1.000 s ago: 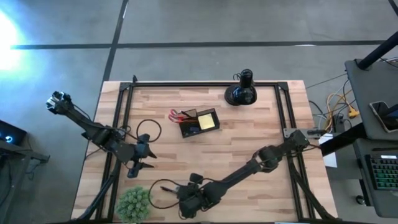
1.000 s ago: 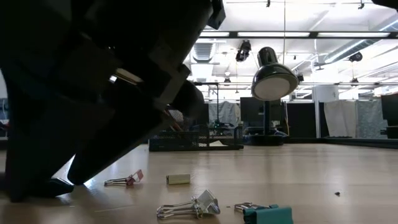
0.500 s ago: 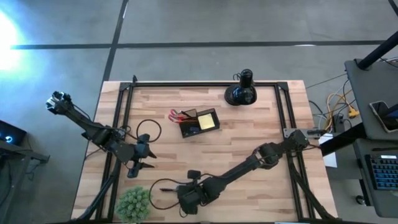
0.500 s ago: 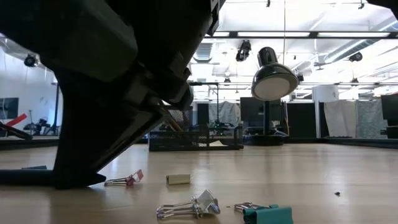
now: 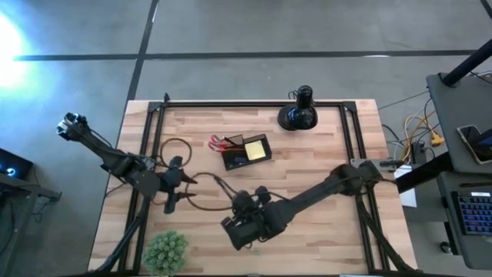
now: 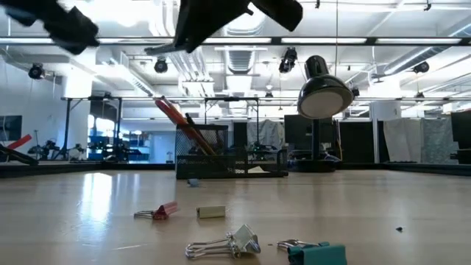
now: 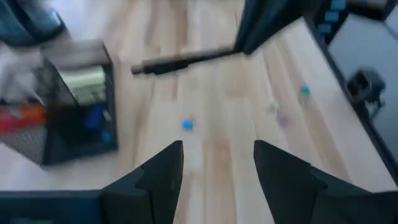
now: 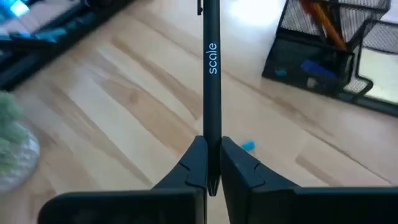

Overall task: Pick and place office supplies into organizer
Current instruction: Put the pen into the black organizer

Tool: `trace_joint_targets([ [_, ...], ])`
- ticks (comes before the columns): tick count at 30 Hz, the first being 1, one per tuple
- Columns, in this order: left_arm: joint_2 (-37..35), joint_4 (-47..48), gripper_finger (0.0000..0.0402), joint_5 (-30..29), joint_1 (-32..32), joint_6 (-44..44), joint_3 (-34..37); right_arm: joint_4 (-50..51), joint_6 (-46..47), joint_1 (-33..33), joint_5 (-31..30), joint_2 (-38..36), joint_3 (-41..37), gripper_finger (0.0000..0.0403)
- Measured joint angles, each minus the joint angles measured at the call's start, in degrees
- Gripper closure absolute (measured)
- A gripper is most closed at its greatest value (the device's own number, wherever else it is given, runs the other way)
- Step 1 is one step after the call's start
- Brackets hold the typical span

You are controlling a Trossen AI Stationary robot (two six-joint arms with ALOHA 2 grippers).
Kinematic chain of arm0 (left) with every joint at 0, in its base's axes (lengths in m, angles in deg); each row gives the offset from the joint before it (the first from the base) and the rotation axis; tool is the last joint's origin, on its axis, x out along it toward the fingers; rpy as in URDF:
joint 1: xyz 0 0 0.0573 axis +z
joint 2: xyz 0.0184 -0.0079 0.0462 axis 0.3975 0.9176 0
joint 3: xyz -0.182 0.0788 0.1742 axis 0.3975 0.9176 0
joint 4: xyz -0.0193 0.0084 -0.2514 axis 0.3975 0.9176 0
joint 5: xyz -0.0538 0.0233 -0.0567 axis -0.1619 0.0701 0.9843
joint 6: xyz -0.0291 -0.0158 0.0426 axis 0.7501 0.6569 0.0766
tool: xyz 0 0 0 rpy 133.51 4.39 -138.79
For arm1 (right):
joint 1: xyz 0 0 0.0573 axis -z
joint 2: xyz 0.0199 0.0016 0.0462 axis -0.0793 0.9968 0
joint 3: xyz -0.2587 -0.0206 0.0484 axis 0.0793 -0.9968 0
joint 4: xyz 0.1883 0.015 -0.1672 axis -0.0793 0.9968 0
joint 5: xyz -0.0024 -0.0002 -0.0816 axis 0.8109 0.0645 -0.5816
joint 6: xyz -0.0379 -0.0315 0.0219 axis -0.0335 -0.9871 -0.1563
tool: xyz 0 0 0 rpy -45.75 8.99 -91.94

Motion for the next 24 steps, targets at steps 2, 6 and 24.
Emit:
trace_joint_targets([
  [2,-1.07,-2.47,0.0219,-2.95,0.21,-2.19,0.0,-0.35,-1.31,0.24,-0.14,-0.88,-0.15,0.0389],
  [6,-3.48,-10.18,0.0219,-4.86,2.6,-6.34,0.0,0.03,-5.45,0.57,0.06,-2.78,-0.36,0.039],
  [24,-7.87,-21.65,0.0219,12.17,19.88,3.94,-0.04,-2.68,-7.05,0.65,-13.33,-7.92,0.09,0.039],
])
